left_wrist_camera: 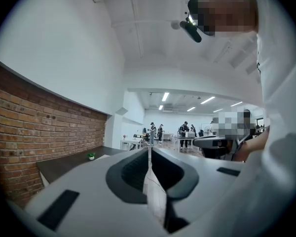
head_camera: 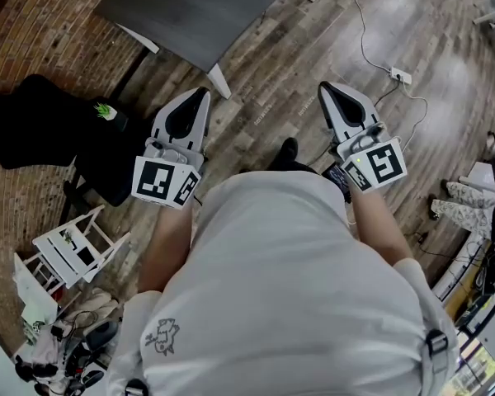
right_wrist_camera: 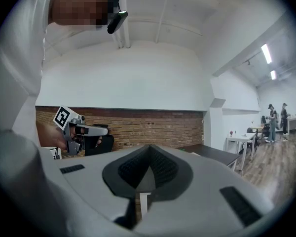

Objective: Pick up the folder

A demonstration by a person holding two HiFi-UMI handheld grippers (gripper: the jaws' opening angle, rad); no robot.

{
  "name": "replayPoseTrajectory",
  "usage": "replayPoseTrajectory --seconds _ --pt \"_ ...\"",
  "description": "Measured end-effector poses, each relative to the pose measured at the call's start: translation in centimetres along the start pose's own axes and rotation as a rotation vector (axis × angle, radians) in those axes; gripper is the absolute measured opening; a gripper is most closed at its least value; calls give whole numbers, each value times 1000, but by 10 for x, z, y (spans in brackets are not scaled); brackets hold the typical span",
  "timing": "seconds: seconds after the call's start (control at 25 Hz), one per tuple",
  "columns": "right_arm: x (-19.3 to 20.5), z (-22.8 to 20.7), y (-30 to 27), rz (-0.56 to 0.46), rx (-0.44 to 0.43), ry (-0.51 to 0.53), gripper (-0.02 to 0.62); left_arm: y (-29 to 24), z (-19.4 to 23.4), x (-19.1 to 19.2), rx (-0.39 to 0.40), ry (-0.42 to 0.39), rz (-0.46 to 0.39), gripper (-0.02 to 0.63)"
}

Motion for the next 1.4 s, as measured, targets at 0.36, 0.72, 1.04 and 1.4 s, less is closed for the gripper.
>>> replayPoseTrajectory --seconds 0.36,0.72,1.04,1.4 --pt "-1 -69 21 -1 -13 -8 177 -67 -36 -2 28 2 9 213" --pt "12 -140 88 10 14 -2 258 -142 -102 10 66 -19 39 297" --pt "17 -175 112 -1 38 -34 293 -186 -139 13 120 -4 52 335" --pt "29 -208 113 22 90 -62 298 -238 -143 25 169 25 65 349"
Point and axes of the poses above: the fingertips, and each gripper's own axes: y backward along the fingers, z to its left, x out of its underside, the point moved 3 cm from there along y, backward along the fingers, and after that the axes turned 13 degrees about -x, right-handed, at the moved point
